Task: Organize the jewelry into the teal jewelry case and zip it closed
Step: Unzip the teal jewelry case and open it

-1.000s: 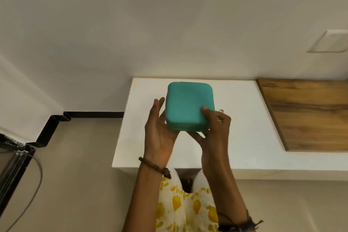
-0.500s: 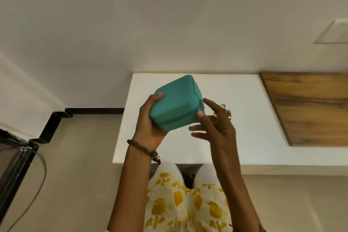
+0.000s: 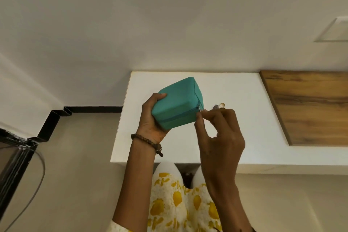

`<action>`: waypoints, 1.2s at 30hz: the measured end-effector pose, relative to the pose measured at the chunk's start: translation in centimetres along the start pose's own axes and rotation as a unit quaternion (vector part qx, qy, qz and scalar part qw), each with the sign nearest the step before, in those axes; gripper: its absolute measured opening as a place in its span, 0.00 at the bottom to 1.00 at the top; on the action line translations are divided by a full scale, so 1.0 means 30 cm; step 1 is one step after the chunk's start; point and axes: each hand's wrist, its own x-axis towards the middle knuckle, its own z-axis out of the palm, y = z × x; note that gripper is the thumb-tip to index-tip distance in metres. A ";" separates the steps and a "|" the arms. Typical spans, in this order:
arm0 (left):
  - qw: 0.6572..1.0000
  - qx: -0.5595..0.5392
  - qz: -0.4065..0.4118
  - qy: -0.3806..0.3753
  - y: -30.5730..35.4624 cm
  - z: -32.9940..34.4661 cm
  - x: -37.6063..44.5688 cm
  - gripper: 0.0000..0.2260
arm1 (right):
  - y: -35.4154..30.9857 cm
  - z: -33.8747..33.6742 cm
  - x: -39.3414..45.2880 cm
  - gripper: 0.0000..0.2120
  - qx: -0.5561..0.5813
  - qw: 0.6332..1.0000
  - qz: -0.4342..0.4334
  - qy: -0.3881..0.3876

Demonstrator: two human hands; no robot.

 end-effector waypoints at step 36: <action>0.997 -0.051 0.036 -0.054 -0.050 -0.010 -0.033 0.09 | 0.076 -0.042 0.037 0.05 0.122 0.991 0.037 -0.049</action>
